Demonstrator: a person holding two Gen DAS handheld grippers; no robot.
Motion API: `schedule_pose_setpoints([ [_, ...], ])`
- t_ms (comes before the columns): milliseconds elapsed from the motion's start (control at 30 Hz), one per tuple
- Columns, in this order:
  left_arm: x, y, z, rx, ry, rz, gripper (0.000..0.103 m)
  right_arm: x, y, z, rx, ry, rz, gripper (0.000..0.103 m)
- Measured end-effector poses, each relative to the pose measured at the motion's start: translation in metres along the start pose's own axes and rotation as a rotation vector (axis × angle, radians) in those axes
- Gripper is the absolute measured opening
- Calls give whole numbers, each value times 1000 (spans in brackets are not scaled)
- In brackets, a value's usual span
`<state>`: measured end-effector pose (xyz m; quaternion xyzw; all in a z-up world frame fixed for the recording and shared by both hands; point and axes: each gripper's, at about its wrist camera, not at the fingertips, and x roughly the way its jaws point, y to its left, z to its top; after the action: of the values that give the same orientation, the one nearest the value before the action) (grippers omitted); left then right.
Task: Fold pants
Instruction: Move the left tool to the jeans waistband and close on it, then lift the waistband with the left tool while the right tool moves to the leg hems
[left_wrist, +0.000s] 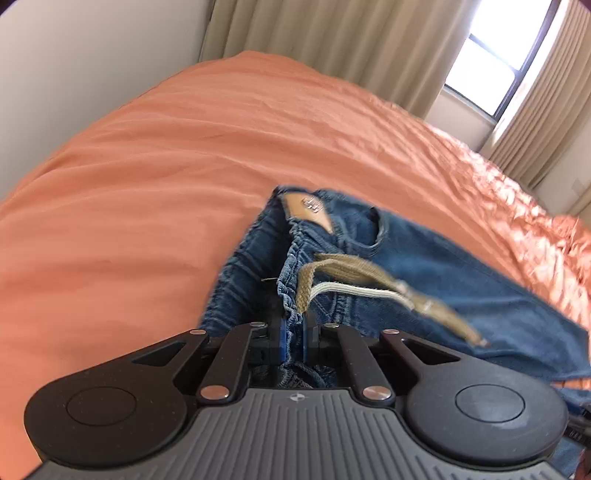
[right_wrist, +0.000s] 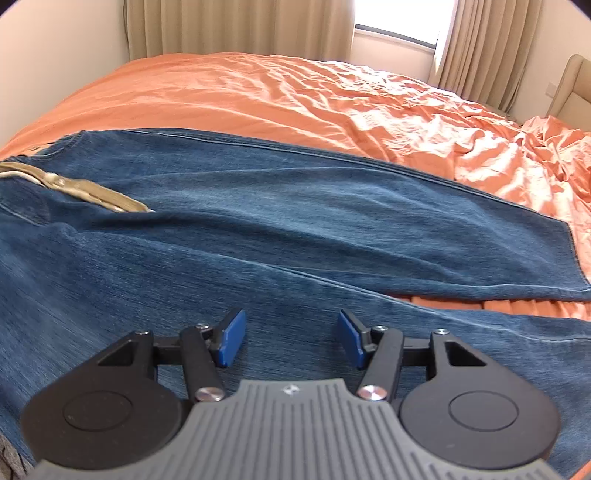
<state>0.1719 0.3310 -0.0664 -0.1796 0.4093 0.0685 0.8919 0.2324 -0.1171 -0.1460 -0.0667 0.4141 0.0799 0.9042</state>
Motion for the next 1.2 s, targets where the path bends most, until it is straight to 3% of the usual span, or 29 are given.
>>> schedule_pose_setpoints([
  [167, 44, -1, -12, 99, 91, 123, 8, -3, -19, -9, 25, 28, -29, 53],
  [333, 72, 4, -19, 109, 137, 155, 10, -16, -49, -18, 85, 40, -64, 55],
  [400, 74, -1, -19, 155, 147, 179, 21, -24, -64, -23, 125, 47, -79, 59],
  [467, 67, -7, -17, 175, 145, 196, 26, -31, -80, -26, 160, 59, -86, 59],
  [533, 55, -17, -16, 206, 127, 226, 36, -39, -95, -29, 185, 66, -88, 59],
  [600, 41, -30, -17, 271, 94, 247, 54, -48, -110, -29, 201, 66, -88, 59],
  [633, 33, -35, -18, 303, 82, 248, 56, -54, -119, -29, 208, 63, -90, 59],
  [833, -18, -73, -20, 467, 39, 186, 56, -105, -179, -21, 252, 29, -95, 53],
  [1000, -58, -97, -19, 543, -5, 151, 55, -158, -236, -15, 275, 6, -122, 48],
  [1200, -97, -125, -32, 719, -38, 151, 52, -210, -293, -10, 172, 72, -189, 44],
])
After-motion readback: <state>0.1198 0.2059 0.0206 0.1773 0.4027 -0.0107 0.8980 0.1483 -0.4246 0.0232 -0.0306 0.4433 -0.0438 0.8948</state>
